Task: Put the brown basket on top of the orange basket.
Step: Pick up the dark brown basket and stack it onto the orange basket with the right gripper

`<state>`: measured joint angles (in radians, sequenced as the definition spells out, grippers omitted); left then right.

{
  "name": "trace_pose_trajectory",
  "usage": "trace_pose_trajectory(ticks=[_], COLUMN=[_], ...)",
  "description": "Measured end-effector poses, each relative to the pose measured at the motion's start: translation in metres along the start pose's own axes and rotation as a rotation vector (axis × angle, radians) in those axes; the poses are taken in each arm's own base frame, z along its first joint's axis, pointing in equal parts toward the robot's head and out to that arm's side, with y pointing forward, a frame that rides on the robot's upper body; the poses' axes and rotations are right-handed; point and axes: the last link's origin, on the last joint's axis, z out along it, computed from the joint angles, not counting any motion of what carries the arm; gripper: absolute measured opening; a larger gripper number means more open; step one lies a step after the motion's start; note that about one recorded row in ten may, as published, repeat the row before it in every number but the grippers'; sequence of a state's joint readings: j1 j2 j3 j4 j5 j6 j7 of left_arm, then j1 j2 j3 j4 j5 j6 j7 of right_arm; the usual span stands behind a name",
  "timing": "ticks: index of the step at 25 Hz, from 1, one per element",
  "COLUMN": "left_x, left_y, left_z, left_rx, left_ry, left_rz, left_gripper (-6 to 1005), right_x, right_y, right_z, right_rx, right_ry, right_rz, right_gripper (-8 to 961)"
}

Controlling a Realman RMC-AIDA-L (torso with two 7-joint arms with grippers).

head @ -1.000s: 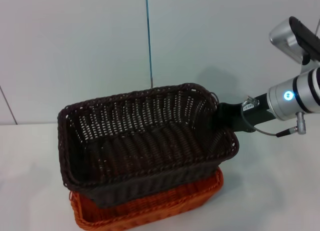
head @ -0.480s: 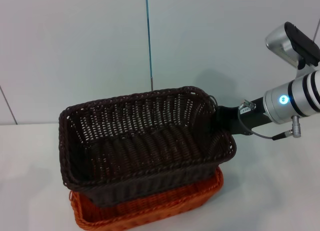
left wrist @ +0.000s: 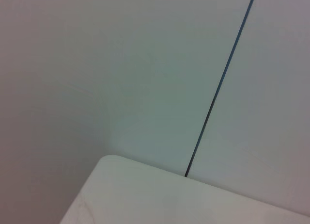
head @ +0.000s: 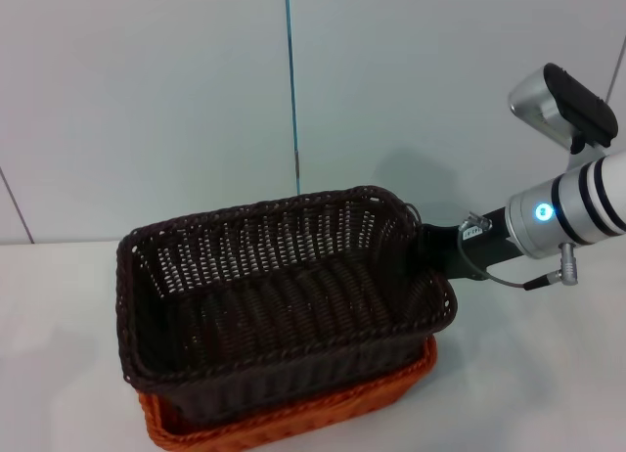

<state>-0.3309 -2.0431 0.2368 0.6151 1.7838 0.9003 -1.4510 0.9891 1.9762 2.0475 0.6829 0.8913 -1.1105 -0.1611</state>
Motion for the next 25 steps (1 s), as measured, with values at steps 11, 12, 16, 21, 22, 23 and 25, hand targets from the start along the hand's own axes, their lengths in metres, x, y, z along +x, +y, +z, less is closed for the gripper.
trace_pose_trajectory(ticks=[11, 12, 16, 21, 22, 23, 25], left_x=[-0.0005, -0.0005, -0.0004, -0.0007, -0.0006, -0.0007, -0.0013], left_y=[-0.0027, -0.0027, -0.0036, -0.0052, -0.0052, -0.0051, -0.0051], left_z=[0.001, 0.001, 0.0006, -0.0005, -0.0005, -0.0005, -0.0006], left_rx=[0.021, 0.021, 0.024, 0.029, 0.029, 0.028, 0.027], left_ry=[-0.012, -0.013, -0.012, -0.012, -0.012, -0.013, -0.016], left_rz=[0.026, 0.027, 0.027, 0.033, 0.034, 0.035, 0.037], left_gripper=[905, 905, 903, 893, 889, 885, 878], right_x=[-0.002, -0.0019, -0.0014, -0.0028, -0.0032, -0.0035, -0.0039], right_y=[0.0022, 0.0022, 0.0031, 0.0047, 0.0053, 0.0058, 0.0063], right_z=[0.0066, 0.0067, 0.0071, 0.0095, 0.0101, 0.0105, 0.0109], right_rx=[-0.014, -0.014, -0.017, -0.021, -0.022, -0.023, -0.024], right_ry=[0.006, 0.007, 0.013, 0.012, 0.012, 0.012, 0.012], right_rz=[0.004, 0.004, 0.007, 0.015, 0.016, 0.017, 0.018], right_gripper=[136, 136, 136, 136, 136, 136, 136])
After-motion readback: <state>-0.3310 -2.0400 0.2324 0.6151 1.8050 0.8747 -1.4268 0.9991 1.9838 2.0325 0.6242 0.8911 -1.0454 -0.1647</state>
